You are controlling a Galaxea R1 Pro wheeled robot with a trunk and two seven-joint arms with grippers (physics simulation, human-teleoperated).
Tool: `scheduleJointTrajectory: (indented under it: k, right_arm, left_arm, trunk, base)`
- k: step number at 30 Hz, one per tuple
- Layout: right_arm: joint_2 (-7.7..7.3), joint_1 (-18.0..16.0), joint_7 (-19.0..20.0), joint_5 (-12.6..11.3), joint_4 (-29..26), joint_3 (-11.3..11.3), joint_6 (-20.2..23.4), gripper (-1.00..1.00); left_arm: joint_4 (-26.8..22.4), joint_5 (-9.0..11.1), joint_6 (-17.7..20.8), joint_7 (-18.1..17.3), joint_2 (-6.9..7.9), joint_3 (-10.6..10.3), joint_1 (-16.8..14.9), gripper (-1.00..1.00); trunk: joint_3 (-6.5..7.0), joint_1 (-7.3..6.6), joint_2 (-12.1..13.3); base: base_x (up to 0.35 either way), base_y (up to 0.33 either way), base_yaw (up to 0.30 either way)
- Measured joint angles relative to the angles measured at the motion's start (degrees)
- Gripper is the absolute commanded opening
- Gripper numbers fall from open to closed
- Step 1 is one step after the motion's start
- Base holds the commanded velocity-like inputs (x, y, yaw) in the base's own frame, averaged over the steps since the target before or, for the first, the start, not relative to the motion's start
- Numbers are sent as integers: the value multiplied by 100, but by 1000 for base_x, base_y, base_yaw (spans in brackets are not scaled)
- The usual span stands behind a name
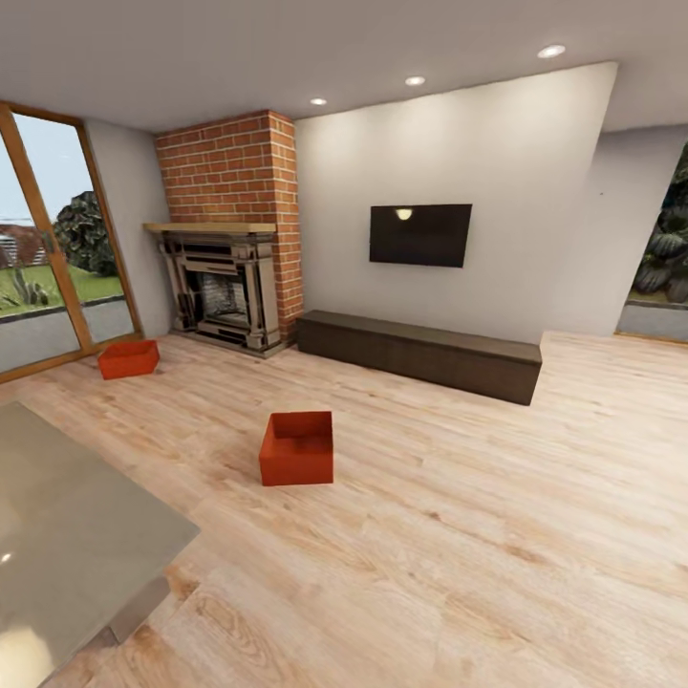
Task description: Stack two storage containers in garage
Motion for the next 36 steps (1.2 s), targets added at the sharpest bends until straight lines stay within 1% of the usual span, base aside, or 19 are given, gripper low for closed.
scheduleJointTrajectory:
  k: [36]
  right_arm:
    - [-9,-1,0,3,0,2,0,100]
  left_arm:
    - [0,0,26,0,0,1,0,100]
  trunk:
    - [0,0,0]
  base:
    - [317,-2,0]
